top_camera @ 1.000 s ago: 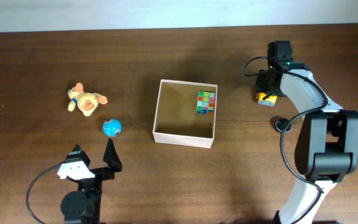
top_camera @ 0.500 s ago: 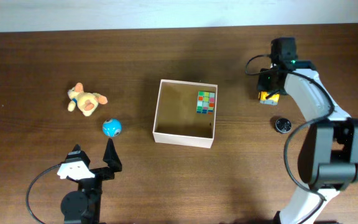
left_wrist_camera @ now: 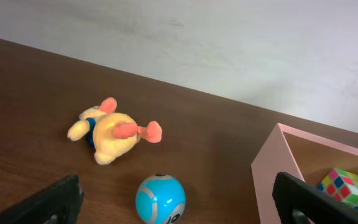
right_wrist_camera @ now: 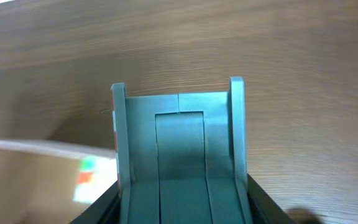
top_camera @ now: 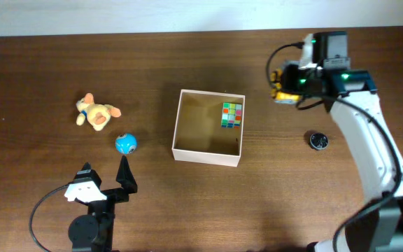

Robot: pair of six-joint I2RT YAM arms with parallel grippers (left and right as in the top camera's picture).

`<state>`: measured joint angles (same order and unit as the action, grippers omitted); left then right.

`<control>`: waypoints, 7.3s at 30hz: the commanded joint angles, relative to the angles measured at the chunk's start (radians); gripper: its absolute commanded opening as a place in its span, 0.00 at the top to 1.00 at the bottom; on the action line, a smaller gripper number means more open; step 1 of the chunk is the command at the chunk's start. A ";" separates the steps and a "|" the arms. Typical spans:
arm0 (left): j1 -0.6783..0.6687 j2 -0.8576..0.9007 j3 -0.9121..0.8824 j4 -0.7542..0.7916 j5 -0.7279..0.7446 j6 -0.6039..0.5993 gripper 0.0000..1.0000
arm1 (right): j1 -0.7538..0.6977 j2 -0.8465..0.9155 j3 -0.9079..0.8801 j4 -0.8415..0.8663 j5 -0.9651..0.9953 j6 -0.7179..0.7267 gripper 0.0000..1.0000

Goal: Pack container
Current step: 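Carry the truck with the right gripper into the box, then lower the truck beside the cube and open the right gripper, then move the right gripper over the black round puck, then lower the right gripper around the black puck and close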

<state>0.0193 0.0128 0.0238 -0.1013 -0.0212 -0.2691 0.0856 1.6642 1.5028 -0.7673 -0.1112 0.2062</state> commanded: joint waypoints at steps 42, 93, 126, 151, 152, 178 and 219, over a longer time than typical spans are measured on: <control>0.005 -0.008 -0.006 0.003 0.014 0.016 0.01 | 0.591 0.233 0.023 0.223 0.344 0.607 0.59; 0.005 -0.008 -0.006 0.003 0.014 0.016 0.01 | 0.596 0.389 0.024 0.346 0.323 0.601 0.47; 0.005 -0.008 -0.006 0.003 0.014 0.016 0.01 | 0.409 -0.154 0.023 -0.413 0.489 0.518 0.01; 0.005 -0.008 -0.006 0.003 0.014 0.016 0.01 | 0.044 -0.154 -0.481 -0.015 0.462 0.324 0.01; 0.005 -0.008 -0.006 0.003 0.014 0.016 0.01 | 0.043 -0.154 -0.509 0.021 0.459 0.325 0.01; 0.005 -0.008 -0.006 0.003 0.014 0.016 0.01 | -0.209 -0.143 -0.665 0.287 0.247 -0.015 0.01; 0.005 -0.008 -0.006 0.003 0.014 0.016 0.01 | -0.280 0.066 -0.668 0.503 0.189 -0.079 0.22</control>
<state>0.0193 0.0128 0.0238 -0.1013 -0.0212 -0.2691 -0.1623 1.7199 0.8448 -0.2668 0.0830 0.1307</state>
